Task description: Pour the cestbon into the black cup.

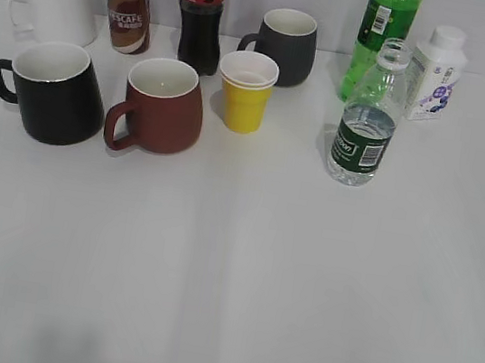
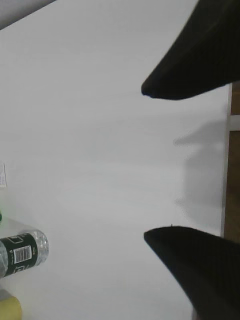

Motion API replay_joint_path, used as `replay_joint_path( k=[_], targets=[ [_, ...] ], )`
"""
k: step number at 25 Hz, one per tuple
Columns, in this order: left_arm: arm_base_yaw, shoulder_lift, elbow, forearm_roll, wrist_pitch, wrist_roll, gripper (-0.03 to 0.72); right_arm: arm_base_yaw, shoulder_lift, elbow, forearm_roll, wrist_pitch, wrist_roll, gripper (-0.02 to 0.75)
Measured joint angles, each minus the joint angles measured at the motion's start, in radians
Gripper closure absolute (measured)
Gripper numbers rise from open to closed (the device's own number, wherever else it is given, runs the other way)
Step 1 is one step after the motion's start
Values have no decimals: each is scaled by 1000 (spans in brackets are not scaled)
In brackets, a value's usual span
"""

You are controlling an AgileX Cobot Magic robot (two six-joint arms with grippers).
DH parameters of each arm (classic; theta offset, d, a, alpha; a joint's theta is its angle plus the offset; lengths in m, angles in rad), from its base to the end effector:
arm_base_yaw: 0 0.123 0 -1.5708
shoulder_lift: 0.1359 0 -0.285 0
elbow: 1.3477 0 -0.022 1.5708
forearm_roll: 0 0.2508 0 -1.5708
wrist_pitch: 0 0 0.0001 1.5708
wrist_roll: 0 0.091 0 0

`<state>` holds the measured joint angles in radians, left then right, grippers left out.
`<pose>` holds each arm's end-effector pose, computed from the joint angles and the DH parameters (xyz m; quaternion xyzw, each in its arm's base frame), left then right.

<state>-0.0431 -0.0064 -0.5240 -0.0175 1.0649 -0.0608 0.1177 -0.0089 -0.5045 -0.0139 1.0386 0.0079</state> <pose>-0.0089 -0.0010 0.2835 -0.0070 0.8463 -0.0364 0.5315 -0.0057 -0.0018 0.2803 -0.0461 0.8426 0.0267 0.5360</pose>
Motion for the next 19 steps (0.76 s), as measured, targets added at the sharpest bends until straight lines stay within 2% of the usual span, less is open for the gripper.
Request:
replay_joint_path(
  k=[19],
  targets=[
    [0,0,0,0,-1,0,312,0,0,0,1,0,-1,145]
  ],
)
